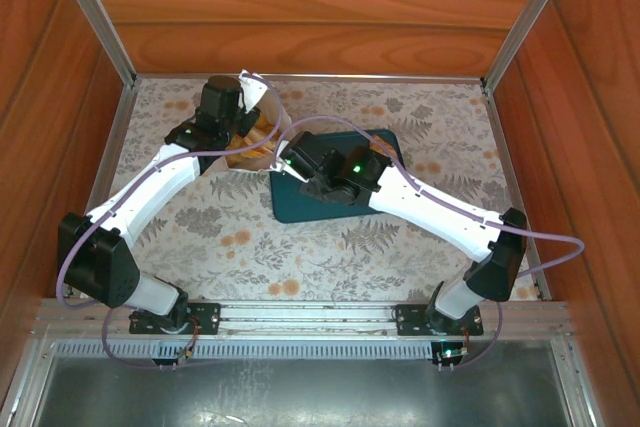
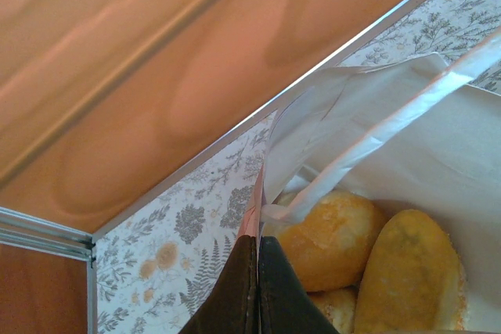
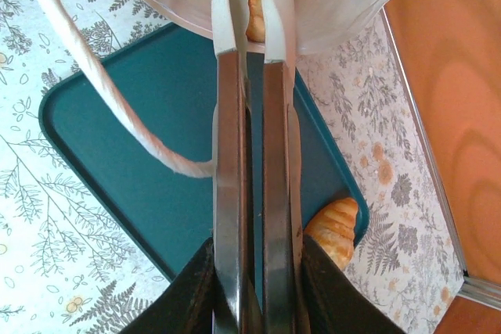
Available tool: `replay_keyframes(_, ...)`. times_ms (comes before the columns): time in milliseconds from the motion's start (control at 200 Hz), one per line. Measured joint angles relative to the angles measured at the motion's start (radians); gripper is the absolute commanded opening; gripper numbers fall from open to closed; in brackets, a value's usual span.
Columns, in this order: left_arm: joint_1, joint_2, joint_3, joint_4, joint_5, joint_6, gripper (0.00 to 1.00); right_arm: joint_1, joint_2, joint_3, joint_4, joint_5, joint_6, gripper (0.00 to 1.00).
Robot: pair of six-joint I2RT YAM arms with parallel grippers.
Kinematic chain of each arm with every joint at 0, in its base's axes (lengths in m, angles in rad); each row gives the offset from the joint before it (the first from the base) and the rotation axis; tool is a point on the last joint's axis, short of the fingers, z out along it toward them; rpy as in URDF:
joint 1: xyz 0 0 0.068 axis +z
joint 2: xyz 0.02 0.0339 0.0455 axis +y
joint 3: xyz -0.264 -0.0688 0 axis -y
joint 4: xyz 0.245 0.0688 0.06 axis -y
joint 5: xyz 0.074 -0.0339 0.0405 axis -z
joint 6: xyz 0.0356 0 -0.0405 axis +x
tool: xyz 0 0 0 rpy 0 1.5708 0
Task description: Take the fake bread out of the paper bag
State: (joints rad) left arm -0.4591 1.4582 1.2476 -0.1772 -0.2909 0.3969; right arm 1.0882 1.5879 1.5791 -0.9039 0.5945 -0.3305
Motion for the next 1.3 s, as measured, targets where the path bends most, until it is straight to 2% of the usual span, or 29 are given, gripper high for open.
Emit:
replay_keyframes(830, -0.011, 0.0, 0.003, -0.003, -0.003, 0.003, 0.0, 0.011, 0.117, 0.075, 0.103, 0.081, -0.222, 0.19)
replay_keyframes(1299, -0.013, 0.0, 0.004, -0.003, -0.023, 0.02, 0.0, 0.012, 0.056, 0.075, 0.119, 0.15, -0.346, 0.2)
